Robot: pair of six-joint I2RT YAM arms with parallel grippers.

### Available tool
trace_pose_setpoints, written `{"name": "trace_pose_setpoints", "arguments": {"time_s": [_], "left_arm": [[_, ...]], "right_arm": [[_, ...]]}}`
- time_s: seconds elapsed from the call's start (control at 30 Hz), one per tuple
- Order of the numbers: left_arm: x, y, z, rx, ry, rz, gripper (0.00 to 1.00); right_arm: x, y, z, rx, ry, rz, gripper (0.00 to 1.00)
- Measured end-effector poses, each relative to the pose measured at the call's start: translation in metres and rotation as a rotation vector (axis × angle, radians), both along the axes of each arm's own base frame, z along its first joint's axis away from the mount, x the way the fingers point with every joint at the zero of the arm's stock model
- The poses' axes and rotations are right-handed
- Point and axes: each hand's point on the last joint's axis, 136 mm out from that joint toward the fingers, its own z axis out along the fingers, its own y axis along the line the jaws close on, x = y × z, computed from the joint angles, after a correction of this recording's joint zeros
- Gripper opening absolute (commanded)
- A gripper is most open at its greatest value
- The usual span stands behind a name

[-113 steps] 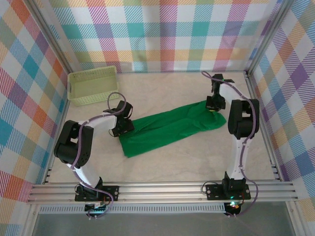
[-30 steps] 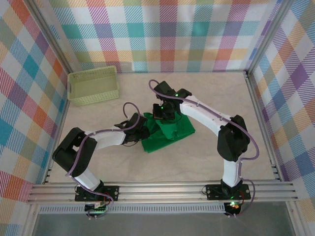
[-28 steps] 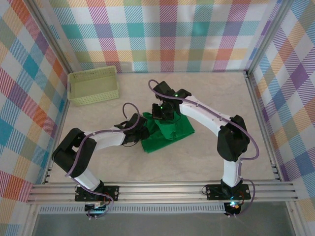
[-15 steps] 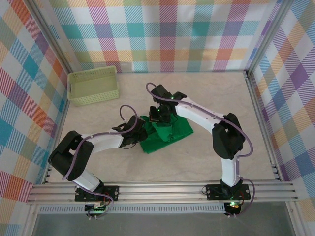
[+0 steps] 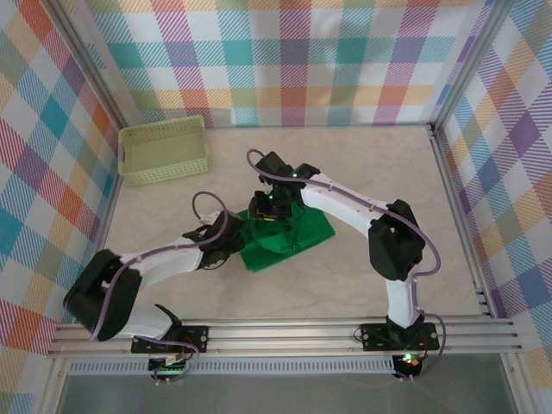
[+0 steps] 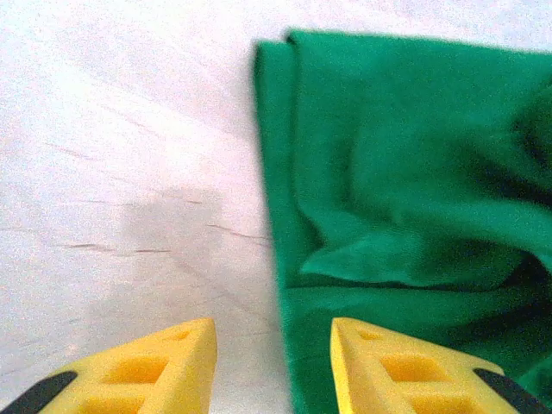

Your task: Fold the inside-out t-shirt

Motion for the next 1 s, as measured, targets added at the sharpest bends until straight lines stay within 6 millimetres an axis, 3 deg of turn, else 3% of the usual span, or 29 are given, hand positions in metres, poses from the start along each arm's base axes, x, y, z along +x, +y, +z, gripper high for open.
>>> {"name": "trace_pose_setpoints", "arguments": {"time_s": [0.13,0.27,0.37,0.53,0.63,0.77,1.0], "left_arm": [[-0.005,0.017,0.028,0.006,-0.072,0.051,0.45],[-0.005,0.015,0.042,0.018,-0.079,0.026,0.45],[-0.002,-0.004,0.056,0.016,-0.086,-0.034,0.46],[0.010,-0.050,0.072,-0.045,-0.087,-0.139,0.47],[0.019,-0.065,0.061,-0.034,-0.045,-0.164,0.46],[0.021,-0.073,0.030,-0.023,0.031,-0.180,0.44],[0.013,-0.050,-0.020,0.002,0.149,-0.150,0.43]], "right_arm": [[-0.004,0.002,0.017,0.015,-0.042,0.047,0.48],[0.006,-0.025,0.031,-0.014,-0.109,0.032,0.48],[0.035,-0.061,0.028,-0.061,-0.145,-0.035,0.47],[0.075,-0.106,-0.003,-0.144,-0.132,-0.115,0.47],[0.085,-0.117,-0.032,-0.195,-0.099,-0.126,0.46],[0.088,-0.132,-0.066,-0.236,-0.045,-0.143,0.46],[0.072,-0.174,-0.113,-0.289,0.061,-0.211,0.43]]}}
